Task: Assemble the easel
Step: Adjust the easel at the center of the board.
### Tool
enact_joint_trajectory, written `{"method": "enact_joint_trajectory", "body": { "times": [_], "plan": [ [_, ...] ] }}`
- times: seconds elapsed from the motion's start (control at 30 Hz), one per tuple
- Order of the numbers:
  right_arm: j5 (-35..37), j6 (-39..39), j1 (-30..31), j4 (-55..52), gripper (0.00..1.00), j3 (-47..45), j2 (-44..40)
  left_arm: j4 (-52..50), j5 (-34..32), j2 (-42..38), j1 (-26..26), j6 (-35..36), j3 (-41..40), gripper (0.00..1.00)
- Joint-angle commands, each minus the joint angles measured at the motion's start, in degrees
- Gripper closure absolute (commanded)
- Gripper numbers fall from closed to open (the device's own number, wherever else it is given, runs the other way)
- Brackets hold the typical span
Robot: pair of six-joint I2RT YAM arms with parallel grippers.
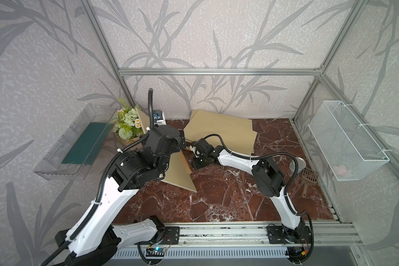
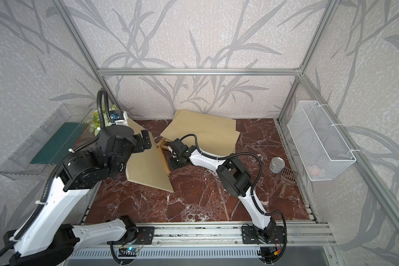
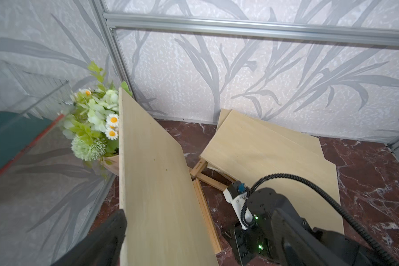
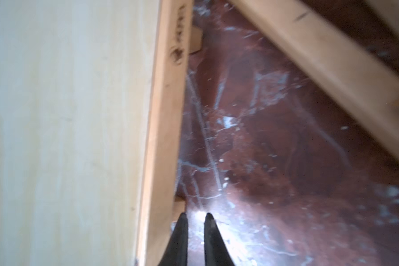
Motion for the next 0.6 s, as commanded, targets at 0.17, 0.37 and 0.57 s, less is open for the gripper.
{"method": "enact_joint_trajectory", "body": {
  "times": [0.17, 0.37, 0.57],
  "plan": [
    [-1.7, -3.3, 1.4, -1.4, 0.83, 3.2, 0.9, -2.1, -1.6, 0.1, 0.9, 4.2, 5.3, 0.01],
    [-1.1, -5.9, 3.0, -3.3, 0.84, 2.9, 0.6, -3.5, -1.1, -0.2, 1.3, 3.1, 5.0, 0.01],
    [-2.9, -7.6, 5.4, -3.4, 0.84, 2.5, 0.4, -3.8, -0.5, -1.0, 1.8, 1.6, 3.5, 0.01]
  ]
}}
